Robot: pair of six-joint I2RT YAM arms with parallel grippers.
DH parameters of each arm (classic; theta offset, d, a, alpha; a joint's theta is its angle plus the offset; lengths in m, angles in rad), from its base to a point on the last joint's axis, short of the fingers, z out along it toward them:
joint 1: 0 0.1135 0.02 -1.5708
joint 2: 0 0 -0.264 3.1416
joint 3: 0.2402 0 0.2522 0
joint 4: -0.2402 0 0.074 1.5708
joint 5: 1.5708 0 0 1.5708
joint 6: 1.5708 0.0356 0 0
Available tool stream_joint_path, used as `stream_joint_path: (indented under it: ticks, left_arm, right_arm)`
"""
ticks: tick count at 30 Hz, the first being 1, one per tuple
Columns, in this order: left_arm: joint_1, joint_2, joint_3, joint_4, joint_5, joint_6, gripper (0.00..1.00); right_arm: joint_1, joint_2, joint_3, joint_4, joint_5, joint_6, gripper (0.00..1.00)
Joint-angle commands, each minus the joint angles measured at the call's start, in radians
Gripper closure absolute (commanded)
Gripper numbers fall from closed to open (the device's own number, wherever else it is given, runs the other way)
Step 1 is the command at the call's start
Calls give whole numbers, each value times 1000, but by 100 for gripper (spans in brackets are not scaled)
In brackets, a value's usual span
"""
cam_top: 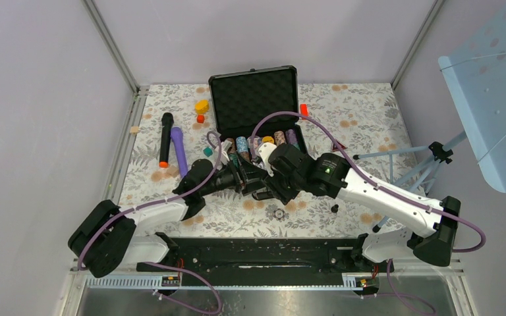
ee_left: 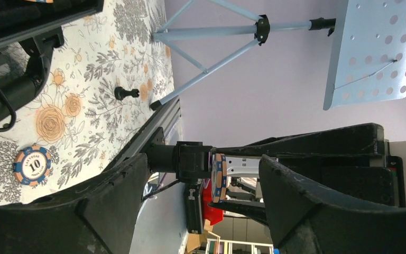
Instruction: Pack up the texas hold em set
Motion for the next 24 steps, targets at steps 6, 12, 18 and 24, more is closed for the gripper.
stream_joint_path:
  ticks: [6,12,18,24]
  left_arm:
    - [-56,17,38,125,-1,-17,26]
    - [-82,35,32,157,-6,-26,31]
    - [-98,50,32,195,-5,-38,35]
    - [-110,55,29,211,-2,-38,38]
  right_arm:
    - [10,-28,51,-31,-8,-37,100]
    - [10,-34,53,-30,2,-43,100]
    - [10,-34,50,-28,19,-43,100]
    - [10,-43,42,-18,46,-40,100]
